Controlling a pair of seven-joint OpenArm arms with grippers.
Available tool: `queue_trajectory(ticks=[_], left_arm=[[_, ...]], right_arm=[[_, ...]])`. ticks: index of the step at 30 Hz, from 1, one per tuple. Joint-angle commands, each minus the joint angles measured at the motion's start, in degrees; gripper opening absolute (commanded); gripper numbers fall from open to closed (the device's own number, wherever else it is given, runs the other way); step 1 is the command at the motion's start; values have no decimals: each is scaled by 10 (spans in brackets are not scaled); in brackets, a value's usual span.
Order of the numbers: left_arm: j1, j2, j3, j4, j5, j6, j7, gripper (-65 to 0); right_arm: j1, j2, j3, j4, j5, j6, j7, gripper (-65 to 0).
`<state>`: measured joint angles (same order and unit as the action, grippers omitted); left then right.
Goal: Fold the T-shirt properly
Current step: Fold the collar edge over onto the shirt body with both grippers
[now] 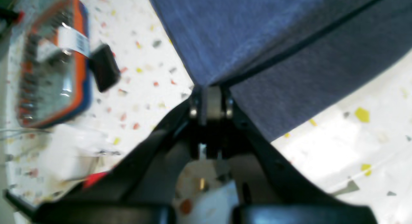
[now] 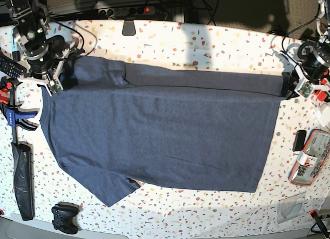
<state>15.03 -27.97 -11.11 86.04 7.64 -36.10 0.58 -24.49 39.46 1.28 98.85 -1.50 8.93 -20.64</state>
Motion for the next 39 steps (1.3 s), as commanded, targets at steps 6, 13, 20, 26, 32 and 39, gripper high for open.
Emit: queue_trajectory(ticks=[6, 13, 20, 26, 32, 39], left_arm=[[-59, -13, 61, -39, 34, 9, -15, -650], [-99, -13, 67, -51, 34, 11, 6, -650], [-104, -13, 67, -51, 32, 12, 14, -576], [-104, -18, 66, -47, -33, 86, 95, -378], [-104, -42, 58, -24, -167, 124, 171, -379], [-73, -23, -3, -1, -339, 64, 191, -380]], right_arm=[[43, -6, 5, -48, 2, 13, 7, -650], [68, -10, 5, -95, 2, 23, 7, -650], [88, -10, 5, -96, 5, 22, 16, -458], [91, -10, 6, -88, 33, 18, 6, -429], [88, -10, 7, -43, 33, -23, -16, -429], [50, -15, 7, 32, 78, -36, -43, -446]])
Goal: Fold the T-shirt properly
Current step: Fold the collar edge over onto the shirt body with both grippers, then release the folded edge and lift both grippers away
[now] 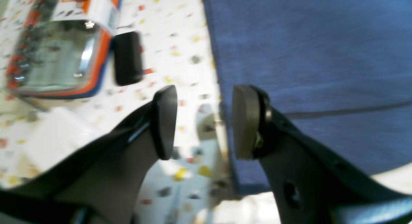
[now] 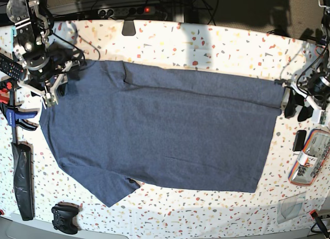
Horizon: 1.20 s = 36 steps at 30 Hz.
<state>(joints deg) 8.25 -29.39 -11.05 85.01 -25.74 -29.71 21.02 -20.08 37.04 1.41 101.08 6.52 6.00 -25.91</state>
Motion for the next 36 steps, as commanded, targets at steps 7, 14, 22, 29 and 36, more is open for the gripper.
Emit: queue_trajectory(ticks=[7, 14, 22, 29, 36], left_arm=[[10, 53, -13, 10, -33, -8, -15, -578], [10, 94, -13, 8, -26, -7, -22, -650], [25, 134, -12, 8, -13, -7, 30, -650], [93, 136, -12, 9, -15, -7, 26, -650], [144, 135, -13, 21, -15, -7, 13, -650]], right_arm=[[0, -31, 5, 17, 41, -9, -39, -650], [1, -50, 5, -6, 44, -9, -50, -650], [-7, -50, 5, -45, 44, 11, -50, -650], [-54, -50, 5, -45, 41, 11, -20, -650], [-107, -50, 5, -35, 0, 11, -10, -650]])
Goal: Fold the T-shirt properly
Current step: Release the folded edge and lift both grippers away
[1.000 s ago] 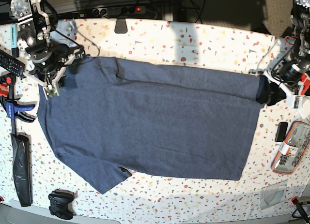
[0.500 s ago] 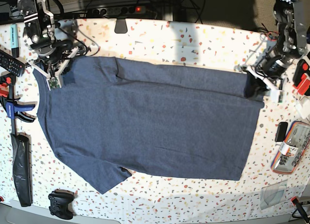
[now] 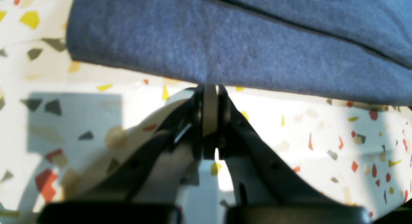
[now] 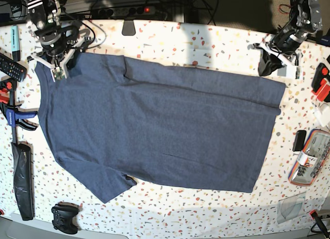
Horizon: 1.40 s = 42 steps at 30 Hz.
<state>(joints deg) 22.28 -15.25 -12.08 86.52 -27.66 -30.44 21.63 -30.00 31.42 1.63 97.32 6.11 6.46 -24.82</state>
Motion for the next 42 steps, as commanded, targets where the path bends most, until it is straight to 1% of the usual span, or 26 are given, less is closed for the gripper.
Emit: queue_trajectory(ticks=[1, 5, 7, 10, 12, 14, 15, 18, 22, 26, 29, 31, 33, 34, 39, 42], left_arm=[[9, -7, -3, 12, 4, 0, 7, -650], [37, -8, -3, 56, 6, 0, 4, -650], [42, -8, -3, 92, 6, 0, -7, -650], [31, -8, -3, 135, 13, 0, -44, -650], [6, -8, -3, 141, 21, 9, -50, -650], [-24, -8, -3, 137, 22, 26, -25, -650], [-41, -8, -3, 130, 22, 28, -7, -650], [-89, -8, -2, 92, 44, 28, 38, -650], [-138, -8, -2, 10, 51, 28, 61, -650], [-156, -9, -2, -56, 54, 27, 100, -650], [-139, -10, -2, -71, 86, 23, 97, -650], [-121, -15, -2, -69, 85, 3, 92, -650], [-101, -20, -2, -66, 71, -22, 90, -650], [-91, -22, -2, -65, 66, -27, 91, -650], [-35, -32, -2, -49, 47, -29, 85, -650], [-4, -34, -3, -29, 46, -28, 85, -650]], right_arm=[[-16, 6, 3, 5, -6, 6, -21, -650], [-34, 6, 3, 8, -19, 5, -3, -650], [-33, 6, 3, 8, -18, 5, 0, -650], [-32, 6, 3, 8, -14, 5, 0, -650], [-32, 6, 3, 8, -14, 5, 0, -650], [-32, 6, 3, 8, -14, 5, -1, -650], [-32, 6, 3, 8, -14, 5, 0, -650], [-32, 6, 3, 8, -14, 5, 0, -650], [-32, 6, 3, 8, -14, 5, -1, -650], [-32, 6, 3, 8, -14, 5, -2, -650], [-32, 6, 3, 8, -15, 5, -7, -650], [-32, 7, 3, 8, -17, 5, -8, -650], [-32, 7, 3, 8, -21, 5, -9, -650], [-32, 6, 3, 8, -26, 5, -12, -650], [-34, 7, 3, 8, -30, 5, -16, -650], [-39, 7, 4, 8, -30, 6, -16, -650]])
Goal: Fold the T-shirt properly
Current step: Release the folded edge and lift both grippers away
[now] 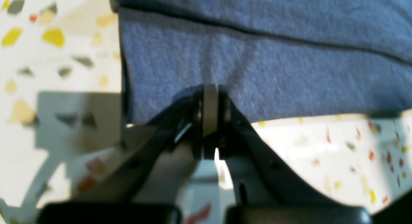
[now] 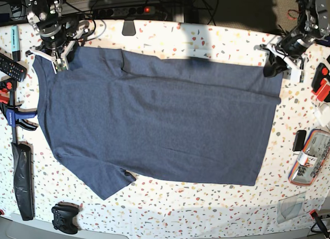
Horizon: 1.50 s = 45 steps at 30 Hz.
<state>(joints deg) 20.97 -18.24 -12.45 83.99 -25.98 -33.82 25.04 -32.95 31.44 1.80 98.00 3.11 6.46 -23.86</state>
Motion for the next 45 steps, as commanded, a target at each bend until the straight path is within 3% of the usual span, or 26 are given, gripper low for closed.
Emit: queue_trajectory(ticks=[1, 5, 10, 18, 32, 39, 41, 43, 45], left_arm=[[19, -4, 1, 5, 30, 5, 51, -650], [49, -4, 1, 43, 30, 5, 50, -650], [81, -4, 1, 88, 30, 5, 54, -650], [96, -10, 1, 127, 30, 6, 70, -650], [92, -10, -46, 257, 30, 6, 64, -650], [38, -10, -100, 270, 30, 6, 38, -650], [10, -10, -100, 270, 29, 6, 45, -518], [-20, -10, -99, 270, 29, 6, 45, -422], [-54, -10, -97, 265, 29, 6, 45, -409]], right_arm=[[-14, 8, 4, 3, 0, 6, -25, -650], [-35, 9, 30, 16, -2, 7, -25, -650], [-61, 9, 84, 26, 14, 68, -25, -650], [-63, 9, 130, 26, 61, 95, -26, -650], [-61, 9, 138, 65, 59, 94, -25, -650], [-32, 9, 197, 94, 71, 94, -23, -650], [-12, 9, 210, 94, 91, 94, -23, -647], [7, 9, 212, 94, 98, 95, -23, -532], [27, 9, 209, 94, 107, 97, -23, -424]])
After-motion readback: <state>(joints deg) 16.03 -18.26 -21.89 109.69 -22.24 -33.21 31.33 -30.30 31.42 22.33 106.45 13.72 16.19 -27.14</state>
